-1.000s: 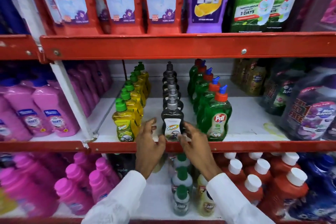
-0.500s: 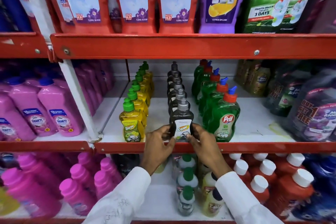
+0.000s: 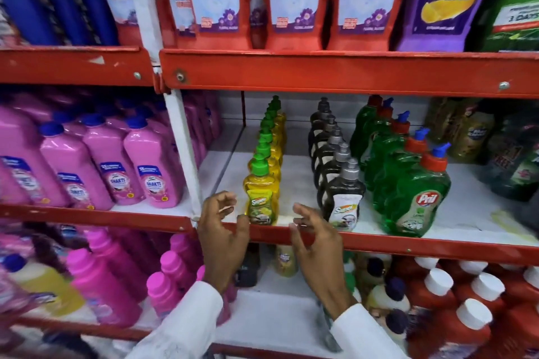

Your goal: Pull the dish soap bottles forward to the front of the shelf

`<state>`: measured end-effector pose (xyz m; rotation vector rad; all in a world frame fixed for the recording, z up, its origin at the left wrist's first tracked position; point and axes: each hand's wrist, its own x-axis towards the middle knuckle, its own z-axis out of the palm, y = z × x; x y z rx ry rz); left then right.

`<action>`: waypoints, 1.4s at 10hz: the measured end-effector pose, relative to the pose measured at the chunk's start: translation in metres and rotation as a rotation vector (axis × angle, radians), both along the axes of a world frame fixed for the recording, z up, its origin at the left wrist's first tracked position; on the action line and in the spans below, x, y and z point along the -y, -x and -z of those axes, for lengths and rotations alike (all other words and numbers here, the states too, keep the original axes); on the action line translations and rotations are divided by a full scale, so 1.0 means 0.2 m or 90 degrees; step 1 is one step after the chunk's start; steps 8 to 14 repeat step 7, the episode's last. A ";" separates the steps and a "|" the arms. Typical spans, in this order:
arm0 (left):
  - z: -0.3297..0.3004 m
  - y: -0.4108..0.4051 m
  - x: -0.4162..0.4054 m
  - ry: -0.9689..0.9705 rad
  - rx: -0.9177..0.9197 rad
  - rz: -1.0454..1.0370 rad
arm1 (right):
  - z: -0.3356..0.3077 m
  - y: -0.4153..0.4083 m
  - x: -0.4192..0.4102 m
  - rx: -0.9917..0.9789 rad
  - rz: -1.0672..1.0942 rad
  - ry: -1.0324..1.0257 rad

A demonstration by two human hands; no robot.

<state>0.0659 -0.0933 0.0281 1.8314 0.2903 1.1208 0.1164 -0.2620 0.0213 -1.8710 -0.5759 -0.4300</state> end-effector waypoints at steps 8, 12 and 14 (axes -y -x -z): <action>0.07 0.00 -0.46 -0.178 -0.212 0.206 | -0.02 -0.07 -0.37 -0.137 -0.123 0.120; 0.07 0.00 -0.46 -0.178 -0.212 0.206 | -0.02 -0.07 -0.37 -0.137 -0.123 0.120; 0.07 0.00 -0.46 -0.178 -0.212 0.206 | -0.02 -0.07 -0.37 -0.137 -0.123 0.120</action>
